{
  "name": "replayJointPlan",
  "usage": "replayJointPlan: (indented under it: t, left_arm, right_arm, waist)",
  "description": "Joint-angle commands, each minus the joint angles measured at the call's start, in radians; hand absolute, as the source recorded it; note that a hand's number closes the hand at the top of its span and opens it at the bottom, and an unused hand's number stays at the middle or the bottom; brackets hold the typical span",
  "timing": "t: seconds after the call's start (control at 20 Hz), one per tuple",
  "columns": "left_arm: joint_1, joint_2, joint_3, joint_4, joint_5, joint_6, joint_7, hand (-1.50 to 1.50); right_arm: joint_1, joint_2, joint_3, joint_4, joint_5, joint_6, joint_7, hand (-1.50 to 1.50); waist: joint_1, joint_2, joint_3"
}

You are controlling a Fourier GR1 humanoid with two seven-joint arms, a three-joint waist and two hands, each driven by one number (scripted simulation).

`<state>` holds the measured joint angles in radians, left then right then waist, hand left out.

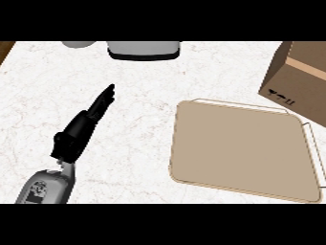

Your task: Pick the sweet potato from the tray and place it in the cardboard box

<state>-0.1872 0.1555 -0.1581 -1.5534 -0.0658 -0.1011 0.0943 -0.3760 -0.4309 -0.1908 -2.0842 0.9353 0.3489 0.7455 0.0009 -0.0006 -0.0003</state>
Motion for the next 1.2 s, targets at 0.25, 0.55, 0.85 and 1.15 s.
replayJointPlan:
  t: [0.25, 0.55, 0.85, 1.15]
  left_arm:
    - [-0.032, -0.015, 0.026, -0.016, -0.014, -0.015, 0.038, 0.0]
    - [0.028, -0.053, -0.026, -0.024, -0.069, 0.002, 0.002, 0.0]
    - [-0.045, -0.003, 0.065, 0.003, -0.002, -0.07, 0.035, 0.0]
    - [0.023, -0.021, 0.03, -0.053, -0.042, -0.049, 0.018, 0.0]
  right_arm:
    - [-0.155, -0.055, -0.099, 0.353, -0.023, -0.124, -0.131, 1.5]
    - [-0.293, -0.1, -0.141, 0.595, -0.029, -0.213, -0.191, 1.5]
    - [-0.35, -0.18, -0.131, 0.808, 0.033, -0.262, -0.266, 1.5]
    - [-0.335, -0.188, -0.139, 1.083, 0.068, -0.43, -0.42, 1.5]
  waist:
    - [0.007, 0.002, 0.0]
    - [0.011, 0.003, 0.0]
    - [0.011, 0.004, 0.0]
    - [0.017, 0.005, 0.001]
